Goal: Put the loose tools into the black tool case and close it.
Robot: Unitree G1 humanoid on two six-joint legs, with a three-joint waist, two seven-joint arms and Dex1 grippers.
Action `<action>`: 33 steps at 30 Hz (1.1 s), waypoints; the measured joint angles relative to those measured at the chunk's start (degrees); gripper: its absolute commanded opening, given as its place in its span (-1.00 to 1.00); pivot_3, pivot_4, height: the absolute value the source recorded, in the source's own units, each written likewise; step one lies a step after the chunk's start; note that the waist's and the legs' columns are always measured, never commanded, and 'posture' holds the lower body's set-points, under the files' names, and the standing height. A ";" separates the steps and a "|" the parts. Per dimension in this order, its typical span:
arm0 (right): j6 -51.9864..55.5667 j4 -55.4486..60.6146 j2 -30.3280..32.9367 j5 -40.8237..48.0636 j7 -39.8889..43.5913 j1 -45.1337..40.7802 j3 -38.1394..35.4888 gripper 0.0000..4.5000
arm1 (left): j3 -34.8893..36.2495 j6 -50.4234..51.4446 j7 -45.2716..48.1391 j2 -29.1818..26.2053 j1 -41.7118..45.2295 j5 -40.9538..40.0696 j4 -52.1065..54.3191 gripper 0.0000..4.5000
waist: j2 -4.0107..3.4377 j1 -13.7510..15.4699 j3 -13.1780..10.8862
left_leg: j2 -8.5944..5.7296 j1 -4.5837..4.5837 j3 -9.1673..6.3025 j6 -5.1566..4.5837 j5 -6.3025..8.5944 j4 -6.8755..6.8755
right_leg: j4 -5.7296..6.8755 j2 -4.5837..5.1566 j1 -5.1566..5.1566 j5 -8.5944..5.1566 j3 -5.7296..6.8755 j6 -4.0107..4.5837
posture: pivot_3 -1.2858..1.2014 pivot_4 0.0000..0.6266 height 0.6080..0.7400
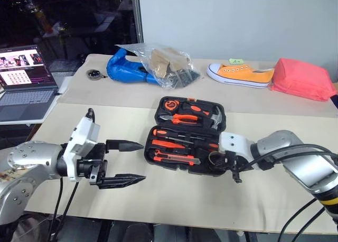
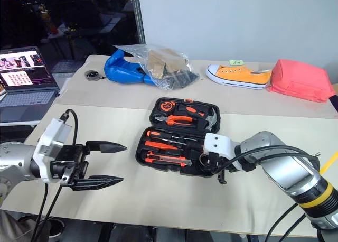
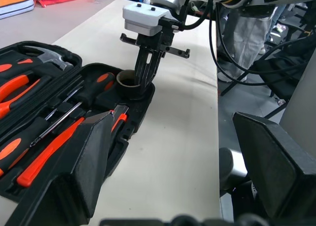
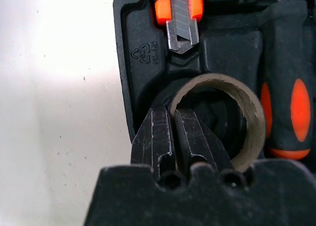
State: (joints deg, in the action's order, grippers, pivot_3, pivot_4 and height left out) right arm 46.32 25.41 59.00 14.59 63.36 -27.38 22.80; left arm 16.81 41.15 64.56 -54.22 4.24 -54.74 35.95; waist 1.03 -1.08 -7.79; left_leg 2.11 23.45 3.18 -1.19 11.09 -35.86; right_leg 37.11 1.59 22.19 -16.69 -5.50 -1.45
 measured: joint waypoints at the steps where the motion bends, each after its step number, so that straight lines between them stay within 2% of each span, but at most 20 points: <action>1: 0.34 0.02 -0.33 0.05 0.21 -0.15 0.20 -0.98 | -0.09 -0.05 -0.16 0.01 0.00 0.24 0.00 0.83 | 0.00 -0.02 0.00 | 0.02 0.00 0.00 0.00 0.00 -0.01 | 0.00 -0.01 0.00 0.00 0.00 0.01 | 0.03 -0.52 1.00; 11: 2.42 1.99 -0.11 -0.73 2.24 -0.63 1.90 -0.98 | -1.77 -1.54 -1.52 0.81 0.17 1.41 -0.01 0.83 | 0.00 0.17 0.00 | 0.03 0.04 0.00 0.00 0.01 0.01 | 0.01 -0.02 0.03 -0.01 0.02 0.03 | 0.03 -0.52 1.00; 13: 2.10 1.50 -0.70 -1.51 2.35 -0.86 2.56 -0.67 | -2.24 -1.79 -1.89 1.10 0.41 1.56 -0.02 0.83 | 0.00 0.17 0.00 | 0.03 0.03 0.00 0.00 0.01 0.01 | 0.01 -0.03 0.03 -0.01 0.02 0.03 | 0.03 -0.52 1.00; 15: 1.20 1.02 -0.86 -2.18 2.38 -1.10 2.46 -0.44 | -2.54 -2.08 -2.19 1.27 0.55 1.81 -0.04 0.83 | 0.00 0.17 0.00 | 0.03 0.02 -0.01 0.00 0.01 0.01 | 0.02 -0.04 0.02 -0.01 0.02 0.03 | 0.03 -0.52 1.00; 16: 0.45 0.92 -0.89 -2.44 2.38 -1.02 2.33 -0.23 | -2.82 -2.12 -2.60 1.55 1.03 1.80 -0.33 0.83 | 0.00 0.18 0.00 | 0.03 0.02 -0.01 0.00 0.01 0.00 | 0.02 -0.04 0.02 -0.01 0.02 0.03 | 0.03 -0.52 1.00; 18: 0.28 0.96 -1.11 -2.12 2.42 -0.86 1.75 0.01 | -2.99 -2.12 -3.17 1.94 1.76 1.77 -0.95 0.83 | 0.00 0.25 0.00 | 0.03 0.04 -0.02 0.00 0.01 0.00 | 0.02 -0.05 0.03 -0.01 0.04 0.03 | 0.03 -0.52 1.00; 19: 0.32 1.19 -1.12 -1.64 2.53 -0.71 0.99 0.01 | -3.10 -2.09 -3.58 2.13 2.04 1.75 -1.41 0.83 | 0.00 0.28 0.00 | 0.02 0.04 -0.02 0.00 0.01 0.00 | 0.02 -0.05 0.03 -0.01 0.04 0.03 | 0.03 -0.52 1.00; 21: 0.88 1.88 -0.96 0.29 2.95 0.01 -1.22 0.01 | -3.34 -1.76 -4.59 2.64 2.68 1.70 -2.34 0.83 | 0.00 0.34 0.00 | 0.01 0.06 -0.03 0.00 0.01 0.00 | 0.02 -0.04 0.03 -0.01 0.04 0.03 | 0.03 -0.52 1.00; 25: 4.18 5.45 -2.50 8.57 2.12 3.57 -13.28 0.01 | -4.35 -1.01 -12.30 7.84 7.12 3.06 -6.53 0.83 | 0.05 0.44 -0.02 | -0.01 0.08 -0.11 -0.01 0.00 -0.06 | 0.04 -0.05 -0.05 0.02 0.06 -0.01 | 0.03 -0.52 1.00; 29: 10.66 5.14 -12.91 12.62 -10.08 2.09 -27.02 0.01 | -9.38 7.71 -29.01 14.32 20.57 7.98 -15.13 0.83 | 0.15 0.39 -0.01 | -0.11 0.01 -0.26 -0.04 -0.07 -0.19 | 0.09 -0.16 -0.16 0.24 0.02 -0.09 | 0.03 -0.52 1.00; 33: 22.10 -0.83 -16.49 10.08 -22.82 -4.61 -30.05 0.01 | -14.35 15.43 -36.83 20.54 33.52 12.09 -28.39 0.83 | 0.13 0.27 0.00 | -0.24 0.02 -0.24 -0.04 -0.20 -0.18 | 0.10 -0.15 -0.08 0.34 -0.04 -0.12 | 0.03 -0.52 1.00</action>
State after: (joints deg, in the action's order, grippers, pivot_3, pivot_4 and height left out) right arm 68.42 24.57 42.51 24.66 40.54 -31.99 -7.26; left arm 2.47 56.57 27.73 -33.67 37.76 -42.65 7.56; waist 1.16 -0.81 -7.79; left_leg 1.88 23.48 2.94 -1.22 10.90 -36.04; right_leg 37.21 1.44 22.11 -16.34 -5.54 -1.57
